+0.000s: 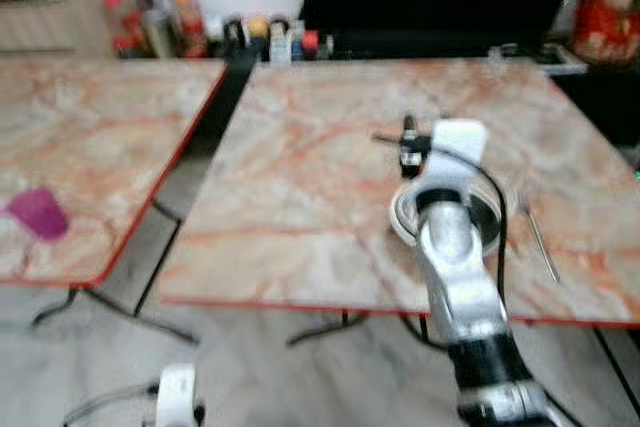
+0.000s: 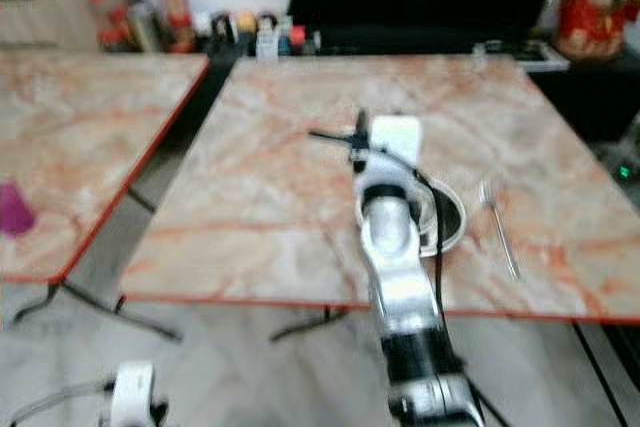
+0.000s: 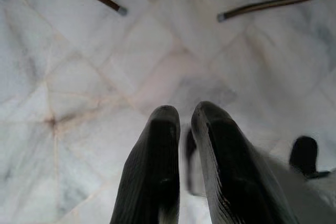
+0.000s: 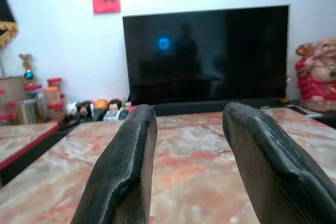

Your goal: Setting the table

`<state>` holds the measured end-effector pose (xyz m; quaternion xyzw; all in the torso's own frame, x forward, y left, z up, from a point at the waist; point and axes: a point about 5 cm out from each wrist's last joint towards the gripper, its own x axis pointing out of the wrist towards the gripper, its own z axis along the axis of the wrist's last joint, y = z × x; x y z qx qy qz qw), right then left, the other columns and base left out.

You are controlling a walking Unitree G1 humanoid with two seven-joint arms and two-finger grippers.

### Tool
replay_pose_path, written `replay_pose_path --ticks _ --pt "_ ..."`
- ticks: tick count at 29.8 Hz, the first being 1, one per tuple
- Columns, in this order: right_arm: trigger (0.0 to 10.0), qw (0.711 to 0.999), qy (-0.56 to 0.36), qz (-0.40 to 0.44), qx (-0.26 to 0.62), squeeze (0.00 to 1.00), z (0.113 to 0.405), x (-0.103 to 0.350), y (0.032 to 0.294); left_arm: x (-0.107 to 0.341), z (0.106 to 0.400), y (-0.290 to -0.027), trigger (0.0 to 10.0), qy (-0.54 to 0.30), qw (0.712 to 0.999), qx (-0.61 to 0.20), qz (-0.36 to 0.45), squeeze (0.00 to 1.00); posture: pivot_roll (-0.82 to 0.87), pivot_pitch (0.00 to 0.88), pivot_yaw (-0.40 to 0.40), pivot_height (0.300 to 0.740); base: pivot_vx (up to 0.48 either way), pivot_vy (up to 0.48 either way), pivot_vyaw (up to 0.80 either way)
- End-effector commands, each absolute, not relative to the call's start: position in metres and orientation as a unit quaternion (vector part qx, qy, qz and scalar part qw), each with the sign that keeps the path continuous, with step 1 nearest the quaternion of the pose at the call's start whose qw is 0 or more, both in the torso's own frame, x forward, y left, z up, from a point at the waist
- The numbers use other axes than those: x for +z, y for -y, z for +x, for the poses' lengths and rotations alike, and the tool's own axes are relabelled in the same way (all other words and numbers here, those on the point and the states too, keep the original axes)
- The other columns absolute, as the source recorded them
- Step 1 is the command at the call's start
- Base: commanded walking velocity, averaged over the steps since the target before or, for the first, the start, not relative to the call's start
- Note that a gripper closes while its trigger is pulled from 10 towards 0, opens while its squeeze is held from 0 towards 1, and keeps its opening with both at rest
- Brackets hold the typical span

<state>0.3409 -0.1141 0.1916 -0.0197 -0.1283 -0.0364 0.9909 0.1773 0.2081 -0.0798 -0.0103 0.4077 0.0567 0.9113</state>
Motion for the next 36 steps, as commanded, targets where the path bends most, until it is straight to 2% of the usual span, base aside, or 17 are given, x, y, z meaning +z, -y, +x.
replay_pose_path --ticks 1,22,36 --pt "10.0 0.991 0.133 -0.017 -0.022 0.0 0.34 0.195 0.105 -0.077 0.18 -0.217 10.0 -0.4 0.914 0.064 -0.002 0.0 -0.01 0.0 0.019 0.74 0.0 0.42 0.0" --pt "10.0 0.993 0.111 -0.033 -0.01 0.0 0.336 0.175 0.108 -0.078 0.178 -0.215 10.0 -0.402 0.913 0.061 -0.001 0.0 -0.01 0.0 0.006 0.74 0.0 0.408 0.0" --pt "10.0 0.999 0.038 -0.036 0.0 0.0 0.325 0.125 0.123 -0.078 0.175 -0.218 10.0 -0.403 0.913 0.061 0.005 0.0 0.0 0.0 0.009 0.74 0.0 0.393 0.0"
